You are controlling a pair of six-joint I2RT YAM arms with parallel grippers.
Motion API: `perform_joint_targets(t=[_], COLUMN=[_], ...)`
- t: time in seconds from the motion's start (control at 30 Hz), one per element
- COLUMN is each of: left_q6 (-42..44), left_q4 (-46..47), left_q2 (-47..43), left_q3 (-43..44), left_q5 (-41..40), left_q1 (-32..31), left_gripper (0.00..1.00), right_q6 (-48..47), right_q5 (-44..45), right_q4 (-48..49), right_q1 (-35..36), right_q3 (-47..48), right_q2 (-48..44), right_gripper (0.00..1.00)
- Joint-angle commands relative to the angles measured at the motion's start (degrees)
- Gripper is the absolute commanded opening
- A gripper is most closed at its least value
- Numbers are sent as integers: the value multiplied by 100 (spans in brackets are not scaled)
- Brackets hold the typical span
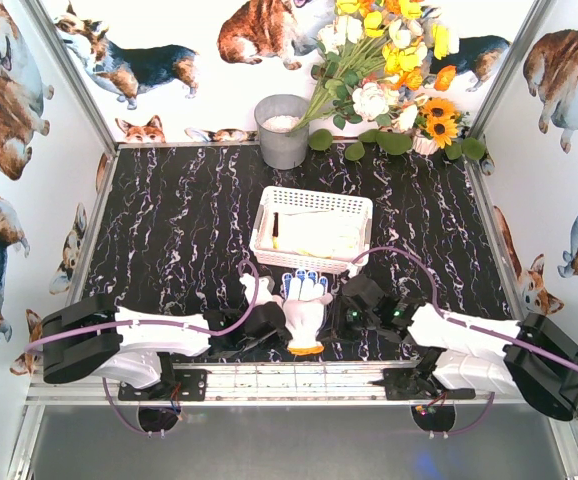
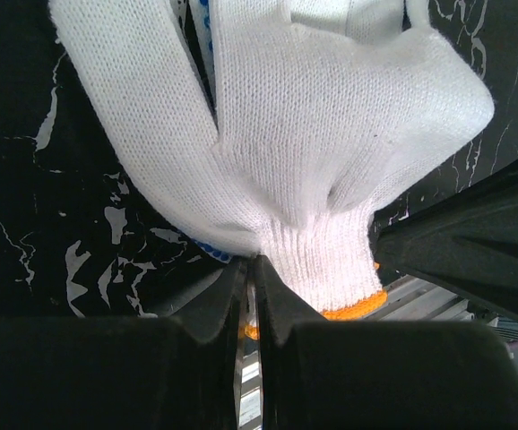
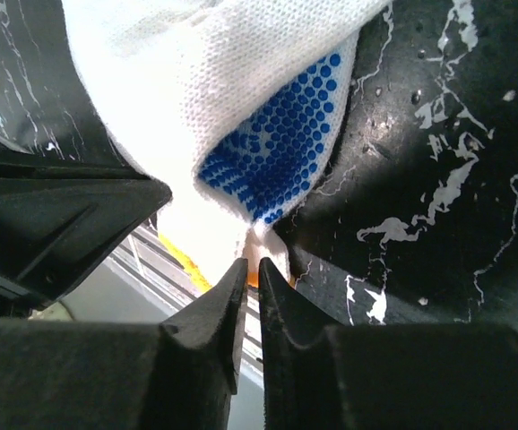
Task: Put the gloves into the storage basket
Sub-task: Pair the glove with the glove.
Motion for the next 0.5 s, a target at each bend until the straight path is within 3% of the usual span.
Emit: perform_joint_targets(t=[0.0, 0.23, 0.47], left_q6=[56, 14, -12], left_q4=[53, 73, 74], left_q2=[82, 103, 66], left_q3=[71, 51, 16], left_q5=[71, 98, 122], left_q1=[-35, -47, -43], left_gripper=[0, 0, 0], right_q6=[-102, -196, -201], right_q5=[137, 34, -297], right_q4=[-211, -383, 21], right_q1=[27, 27, 27], right_q3=[263, 168, 126], right_q2=[-443, -790, -380], right_gripper=[17, 46, 54])
